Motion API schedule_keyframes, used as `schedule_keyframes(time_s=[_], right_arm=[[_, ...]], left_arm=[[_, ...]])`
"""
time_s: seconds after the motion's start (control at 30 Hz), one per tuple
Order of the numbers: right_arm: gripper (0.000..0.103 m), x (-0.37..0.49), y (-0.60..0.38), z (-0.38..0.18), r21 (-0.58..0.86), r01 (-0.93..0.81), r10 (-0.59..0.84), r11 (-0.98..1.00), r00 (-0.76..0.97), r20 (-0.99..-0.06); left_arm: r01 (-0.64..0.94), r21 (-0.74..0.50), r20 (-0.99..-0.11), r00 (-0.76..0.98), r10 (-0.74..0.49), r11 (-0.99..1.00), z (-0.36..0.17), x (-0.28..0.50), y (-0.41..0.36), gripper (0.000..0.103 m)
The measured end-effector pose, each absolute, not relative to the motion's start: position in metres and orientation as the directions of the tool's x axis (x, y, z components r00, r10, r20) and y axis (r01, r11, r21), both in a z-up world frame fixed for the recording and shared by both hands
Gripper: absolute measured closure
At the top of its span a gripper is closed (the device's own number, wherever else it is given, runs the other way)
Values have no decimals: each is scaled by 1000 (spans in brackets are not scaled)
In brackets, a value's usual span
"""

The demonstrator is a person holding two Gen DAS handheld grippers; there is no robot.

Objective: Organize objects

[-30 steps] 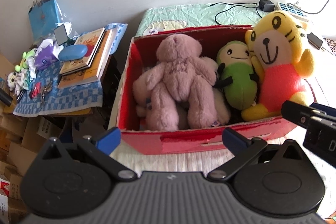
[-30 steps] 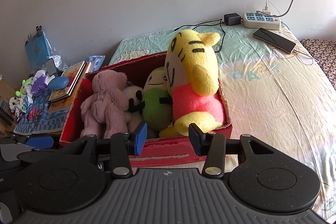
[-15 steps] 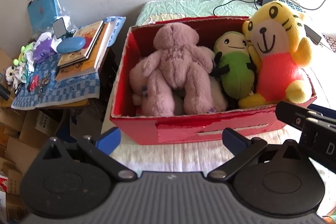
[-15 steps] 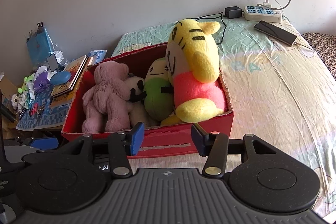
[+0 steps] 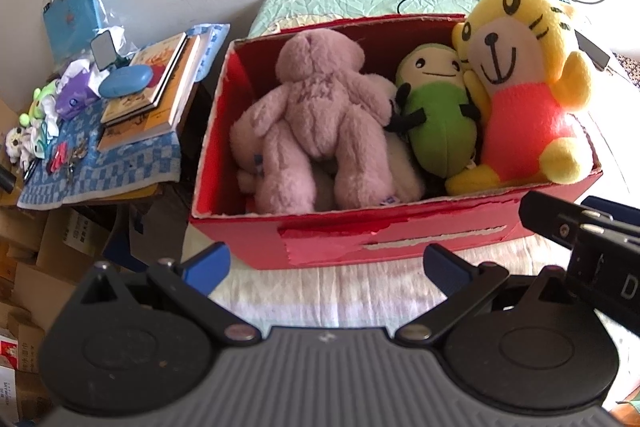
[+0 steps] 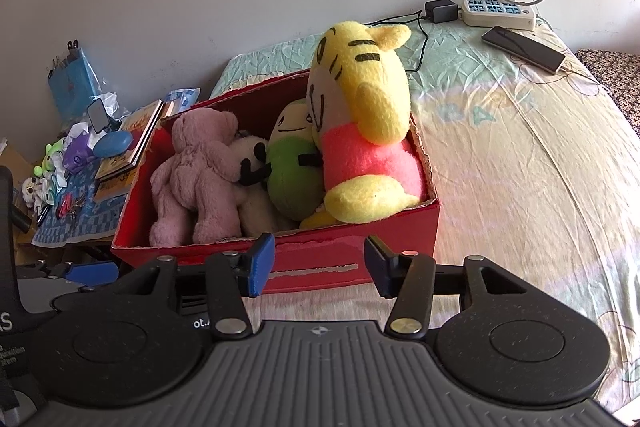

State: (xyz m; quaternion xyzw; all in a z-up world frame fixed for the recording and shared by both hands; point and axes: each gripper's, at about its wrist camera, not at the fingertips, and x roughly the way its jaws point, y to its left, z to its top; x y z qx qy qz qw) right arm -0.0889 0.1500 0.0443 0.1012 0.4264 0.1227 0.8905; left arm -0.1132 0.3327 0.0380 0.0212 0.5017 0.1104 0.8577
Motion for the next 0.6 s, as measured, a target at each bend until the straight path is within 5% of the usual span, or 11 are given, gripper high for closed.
schedule_keyframes(time_s=[0.6], right_arm=[[50, -83, 148, 39, 289, -128, 307, 949, 586, -750]], left_arm=[[-160, 150, -874, 440, 207, 976, 28, -107, 332, 0]])
